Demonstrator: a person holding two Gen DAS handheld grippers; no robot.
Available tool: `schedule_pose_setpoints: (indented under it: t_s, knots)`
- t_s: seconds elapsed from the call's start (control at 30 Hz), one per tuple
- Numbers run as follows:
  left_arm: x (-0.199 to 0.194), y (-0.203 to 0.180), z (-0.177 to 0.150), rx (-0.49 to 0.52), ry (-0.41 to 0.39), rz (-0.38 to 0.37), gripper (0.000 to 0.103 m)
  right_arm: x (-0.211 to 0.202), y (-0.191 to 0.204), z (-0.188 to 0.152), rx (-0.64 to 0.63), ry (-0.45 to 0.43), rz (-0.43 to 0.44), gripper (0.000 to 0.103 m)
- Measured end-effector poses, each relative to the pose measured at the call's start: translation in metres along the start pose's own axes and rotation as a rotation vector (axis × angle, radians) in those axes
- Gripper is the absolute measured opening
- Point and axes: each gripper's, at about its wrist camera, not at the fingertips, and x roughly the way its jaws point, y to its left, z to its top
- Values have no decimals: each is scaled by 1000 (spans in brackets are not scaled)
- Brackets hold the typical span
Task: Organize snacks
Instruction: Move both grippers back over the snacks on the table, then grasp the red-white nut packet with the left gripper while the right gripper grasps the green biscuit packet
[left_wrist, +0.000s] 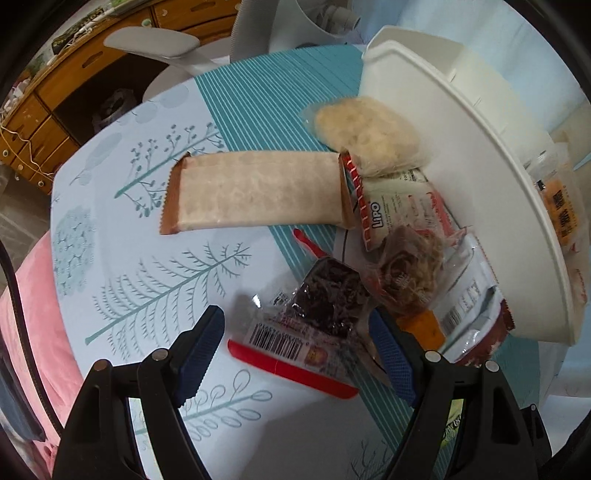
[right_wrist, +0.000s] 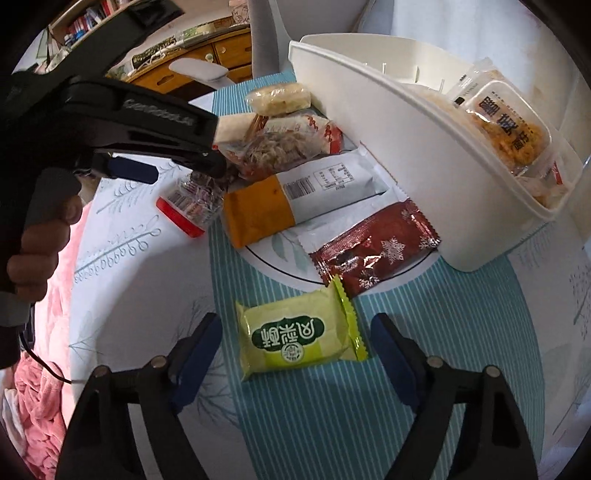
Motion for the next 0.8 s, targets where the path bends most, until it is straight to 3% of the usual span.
schedule_pose_setpoints:
  t_s: [0.43, 0.53, 0.57, 0.63, 0.8]
  knots:
    - [14, -5, 10, -4, 2, 8, 70, 2, 4, 3, -47, 12, -13, 62]
    - [6, -6, 4, -2, -5, 9, 62, 2, 7, 3, -73, 17, -23, 60]
    - [4, -6, 3, -3, -5, 7, 45, 1, 8, 3, -76, 22, -23, 59]
    - [1, -9, -1, -9, 9, -5, 38, 0, 9, 3, -81, 34, -22, 58]
    - [-1, -10, -17, -23, 47, 13, 36, -2, 11, 2, -102, 78, -35, 57]
